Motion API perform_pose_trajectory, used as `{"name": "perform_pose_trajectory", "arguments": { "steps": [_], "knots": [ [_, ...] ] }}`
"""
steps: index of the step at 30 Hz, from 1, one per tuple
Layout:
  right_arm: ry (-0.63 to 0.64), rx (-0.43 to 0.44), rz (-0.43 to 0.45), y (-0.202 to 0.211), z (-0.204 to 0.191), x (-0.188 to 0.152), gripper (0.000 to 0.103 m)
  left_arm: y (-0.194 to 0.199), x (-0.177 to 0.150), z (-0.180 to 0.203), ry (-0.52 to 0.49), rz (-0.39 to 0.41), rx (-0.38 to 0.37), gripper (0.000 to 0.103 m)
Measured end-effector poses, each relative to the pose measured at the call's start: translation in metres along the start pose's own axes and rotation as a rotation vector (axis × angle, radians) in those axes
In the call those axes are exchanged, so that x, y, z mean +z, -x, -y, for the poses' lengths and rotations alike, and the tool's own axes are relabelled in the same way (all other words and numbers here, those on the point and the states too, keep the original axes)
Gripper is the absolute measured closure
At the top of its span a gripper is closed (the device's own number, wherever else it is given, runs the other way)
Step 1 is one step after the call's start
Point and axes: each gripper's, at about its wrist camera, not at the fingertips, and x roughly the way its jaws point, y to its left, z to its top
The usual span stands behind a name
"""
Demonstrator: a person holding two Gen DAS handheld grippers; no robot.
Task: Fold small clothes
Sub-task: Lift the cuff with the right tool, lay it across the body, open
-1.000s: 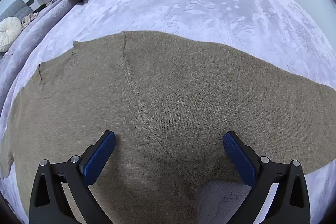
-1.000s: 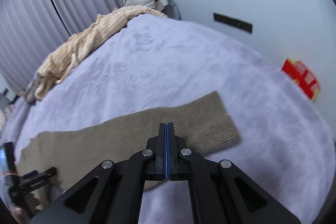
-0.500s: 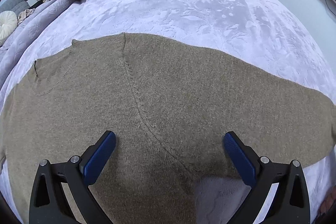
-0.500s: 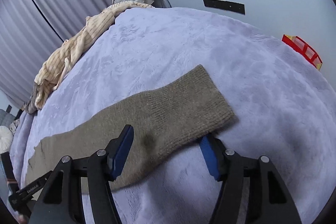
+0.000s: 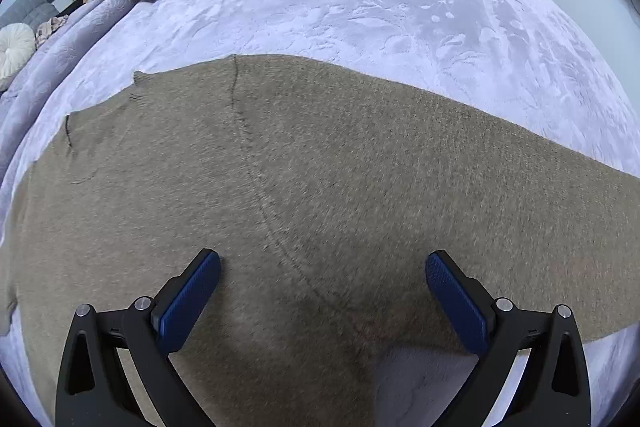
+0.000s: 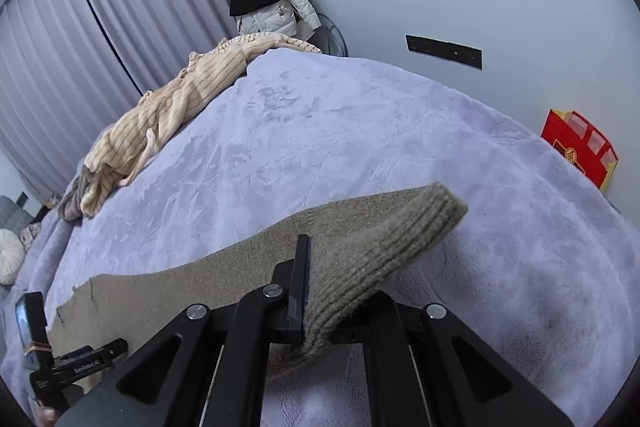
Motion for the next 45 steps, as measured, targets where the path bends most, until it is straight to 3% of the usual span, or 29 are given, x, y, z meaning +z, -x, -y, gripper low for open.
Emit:
{"name": "perform_pose_trajectory", "arguments": {
  "steps": [3,8,13,25,32,45],
  "knots": [
    [0.049,-0.027,0.018,0.012,-0.017,0.003,0.098,0.002,-0.004,-0.004,-0.018,-0.022,0.018,0.000],
    [0.157,-0.042,0.066,0.039,-0.058,0.008,0.098,0.023,-0.007,-0.039,0.038,0.006,-0.036,0.000],
    [0.243,-0.021,0.101,0.062,-0.105,0.005,0.098,0.037,-0.021,-0.072,0.052,0.029,-0.019,0.000],
    [0.419,0.069,0.108,0.088,-0.236,-0.026,0.098,0.045,-0.057,-0.172,0.191,0.019,-0.018,0.000],
    [0.521,0.131,0.104,0.096,-0.321,-0.065,0.098,0.048,-0.074,-0.224,0.249,0.021,-0.011,0.000],
    [0.701,0.184,0.011,0.073,-0.442,-0.165,0.098,0.046,-0.109,-0.321,0.376,0.029,-0.017,0.000]
  ]
}}
